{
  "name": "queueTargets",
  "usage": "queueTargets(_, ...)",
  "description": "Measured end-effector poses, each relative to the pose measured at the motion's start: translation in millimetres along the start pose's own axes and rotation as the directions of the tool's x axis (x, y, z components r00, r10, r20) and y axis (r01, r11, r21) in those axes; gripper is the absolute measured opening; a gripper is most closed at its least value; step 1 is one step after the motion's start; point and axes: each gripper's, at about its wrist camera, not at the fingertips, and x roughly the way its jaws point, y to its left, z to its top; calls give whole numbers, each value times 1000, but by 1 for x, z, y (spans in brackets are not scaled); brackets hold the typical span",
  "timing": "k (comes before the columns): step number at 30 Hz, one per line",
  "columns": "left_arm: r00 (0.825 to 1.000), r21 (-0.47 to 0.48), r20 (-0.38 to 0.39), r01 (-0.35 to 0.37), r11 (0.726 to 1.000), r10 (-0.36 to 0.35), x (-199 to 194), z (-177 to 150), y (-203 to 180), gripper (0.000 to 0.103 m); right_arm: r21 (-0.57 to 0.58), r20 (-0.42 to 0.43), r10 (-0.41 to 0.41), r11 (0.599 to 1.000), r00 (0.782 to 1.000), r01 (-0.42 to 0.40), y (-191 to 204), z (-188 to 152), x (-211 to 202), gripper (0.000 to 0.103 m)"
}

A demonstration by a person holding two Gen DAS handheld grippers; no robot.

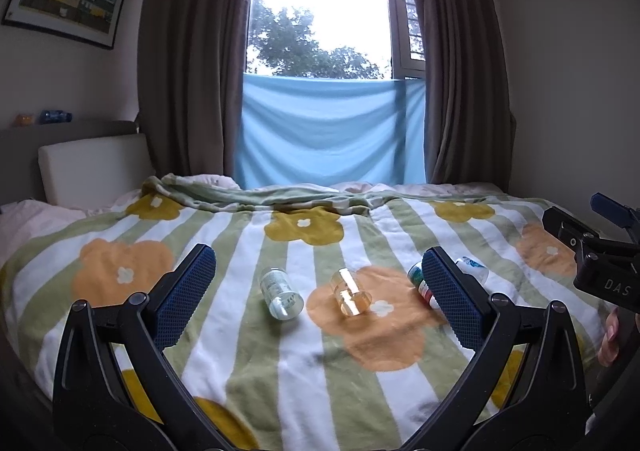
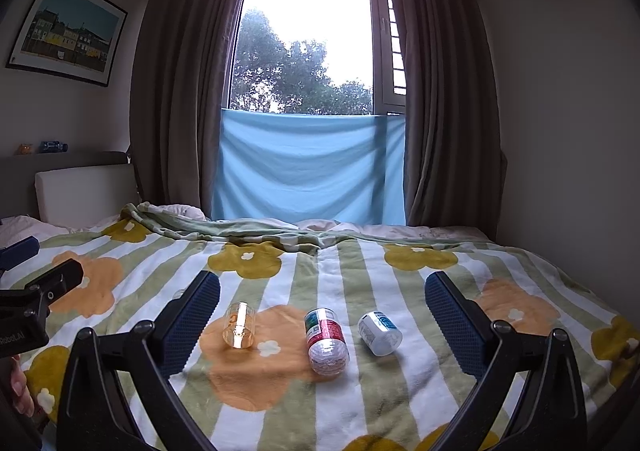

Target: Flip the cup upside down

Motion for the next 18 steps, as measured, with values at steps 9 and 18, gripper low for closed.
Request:
queueTargets(9, 1000, 4, -5, 7, 1000, -7, 1, -3, -2, 103, -1, -2, 0, 1000, 1000, 0, 0, -1, -1, 103)
queueTargets(18, 1000, 2, -9, 12, 1000, -12, 2, -3, -1, 103, -1, -3, -1, 1000, 1000, 1, 2, -2, 0, 103)
